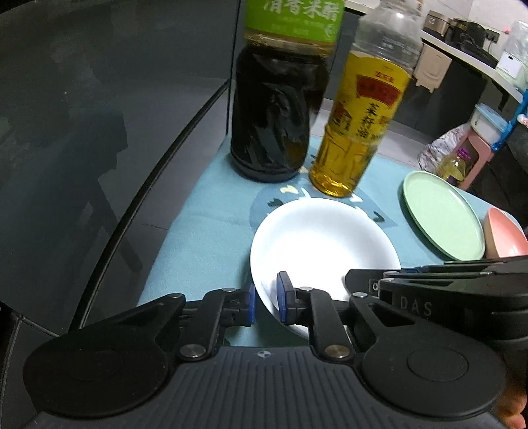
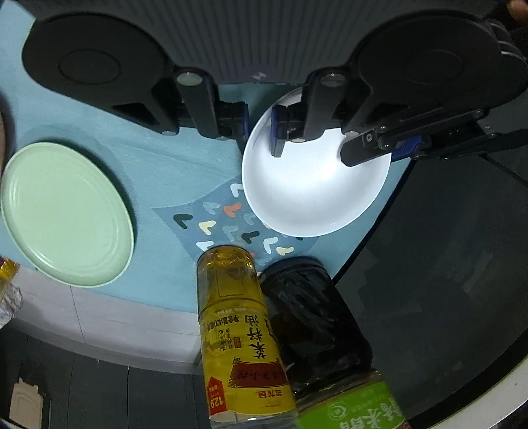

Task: Organize plates and bowls
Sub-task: 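Carry the small white plate and lower it onto the white bowl, then open the left gripper and pull it back from the stack, then move the left gripper to the rim of the pale green plate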

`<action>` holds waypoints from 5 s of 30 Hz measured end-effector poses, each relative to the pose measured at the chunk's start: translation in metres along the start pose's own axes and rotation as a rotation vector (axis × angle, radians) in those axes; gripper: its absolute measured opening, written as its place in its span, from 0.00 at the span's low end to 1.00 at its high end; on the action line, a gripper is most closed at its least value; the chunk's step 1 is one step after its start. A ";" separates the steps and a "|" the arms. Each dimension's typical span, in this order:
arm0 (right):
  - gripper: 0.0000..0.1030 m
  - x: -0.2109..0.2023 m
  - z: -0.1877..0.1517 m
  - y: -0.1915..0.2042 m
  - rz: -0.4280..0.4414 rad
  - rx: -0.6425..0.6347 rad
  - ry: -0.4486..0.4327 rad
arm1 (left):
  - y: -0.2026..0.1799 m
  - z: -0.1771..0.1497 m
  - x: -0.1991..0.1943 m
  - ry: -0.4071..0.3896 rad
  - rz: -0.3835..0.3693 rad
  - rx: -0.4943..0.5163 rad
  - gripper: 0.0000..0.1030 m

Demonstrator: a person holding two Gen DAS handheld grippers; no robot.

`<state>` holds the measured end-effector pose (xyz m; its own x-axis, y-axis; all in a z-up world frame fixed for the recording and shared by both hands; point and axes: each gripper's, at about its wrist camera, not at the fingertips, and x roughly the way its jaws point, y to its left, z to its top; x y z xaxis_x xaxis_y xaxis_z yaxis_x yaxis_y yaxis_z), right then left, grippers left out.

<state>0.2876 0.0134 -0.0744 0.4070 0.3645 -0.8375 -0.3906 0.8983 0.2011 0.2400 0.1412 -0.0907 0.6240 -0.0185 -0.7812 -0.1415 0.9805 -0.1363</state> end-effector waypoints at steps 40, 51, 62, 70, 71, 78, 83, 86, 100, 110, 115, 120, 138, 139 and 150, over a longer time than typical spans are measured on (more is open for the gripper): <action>0.15 -0.158 -0.143 0.009 -0.002 0.021 -0.127 | -0.063 -0.119 -0.172 -0.148 -0.103 0.178 0.13; 0.16 -0.167 -0.190 0.009 -0.016 0.040 -0.118 | -0.067 -0.159 -0.182 -0.115 -0.133 0.204 0.13; 0.16 -0.160 -0.209 0.004 -0.021 0.056 -0.090 | -0.070 -0.174 -0.172 -0.067 -0.128 0.220 0.13; 0.16 -0.157 -0.210 0.006 -0.020 0.043 -0.087 | -0.074 -0.178 -0.165 -0.060 -0.066 0.256 0.13; 0.16 -0.157 -0.210 0.007 -0.024 0.040 -0.088 | -0.072 -0.179 -0.162 -0.047 -0.066 0.252 0.13; 0.17 -0.162 -0.209 0.000 -0.011 0.061 -0.113 | -0.072 -0.182 -0.156 -0.027 -0.071 0.261 0.16; 0.16 -0.167 -0.208 -0.004 0.009 0.082 -0.121 | -0.072 -0.182 -0.154 -0.020 -0.074 0.259 0.17; 0.17 -0.172 -0.208 -0.007 0.016 0.099 -0.135 | -0.072 -0.182 -0.154 -0.022 -0.074 0.262 0.17; 0.22 -0.183 -0.208 -0.021 -0.036 0.128 -0.194 | -0.075 -0.179 -0.169 -0.051 -0.060 0.271 0.17; 0.22 -0.187 -0.206 -0.025 -0.041 0.131 -0.219 | -0.062 -0.161 -0.186 -0.125 -0.053 0.217 0.17; 0.22 -0.197 -0.203 -0.028 -0.048 0.112 -0.305 | -0.059 -0.147 -0.190 -0.179 -0.069 0.193 0.17; 0.37 -0.209 -0.192 -0.031 -0.109 0.049 -0.396 | -0.063 -0.130 -0.192 -0.235 -0.047 0.193 0.31; 0.37 -0.186 -0.088 -0.087 -0.111 0.073 -0.246 | -0.090 -0.051 -0.135 -0.266 0.081 0.235 0.32; 0.37 -0.184 -0.082 -0.091 -0.109 0.086 -0.234 | -0.091 -0.047 -0.131 -0.264 0.078 0.239 0.32; 0.38 -0.171 -0.017 -0.105 -0.288 0.046 -0.170 | -0.106 -0.003 -0.085 -0.101 0.045 0.220 0.32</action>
<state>0.2448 -0.1479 0.0389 0.6287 0.1266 -0.7673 -0.2037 0.9790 -0.0053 0.1995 0.0385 -0.0115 0.6961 0.0348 -0.7171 -0.0069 0.9991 0.0418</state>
